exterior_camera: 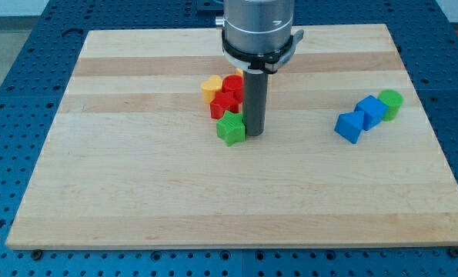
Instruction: Move your arm closer to the green circle
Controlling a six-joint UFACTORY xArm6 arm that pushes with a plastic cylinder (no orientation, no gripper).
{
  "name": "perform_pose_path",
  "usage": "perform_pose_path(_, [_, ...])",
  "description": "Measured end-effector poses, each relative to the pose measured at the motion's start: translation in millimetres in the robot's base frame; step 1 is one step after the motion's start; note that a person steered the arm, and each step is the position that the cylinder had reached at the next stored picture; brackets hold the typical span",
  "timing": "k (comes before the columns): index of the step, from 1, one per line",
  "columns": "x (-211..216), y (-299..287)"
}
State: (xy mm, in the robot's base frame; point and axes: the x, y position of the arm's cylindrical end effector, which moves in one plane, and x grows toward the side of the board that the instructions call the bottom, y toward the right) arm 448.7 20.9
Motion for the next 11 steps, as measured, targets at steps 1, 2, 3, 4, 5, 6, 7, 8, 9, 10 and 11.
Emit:
perform_pose_path(1, [0,13])
perform_pose_path(2, [-36,80])
perform_pose_path(3, [-120,119])
perform_pose_path(4, [-117,141])
perform_pose_path(5, [-112,189])
perform_pose_path(6, [-112,234])
perform_pose_path(7, [-112,241])
perform_pose_path(8, [-88,250])
perform_pose_path(9, [-47,250])
perform_pose_path(10, [-19,250])
perform_pose_path(11, [-16,250])
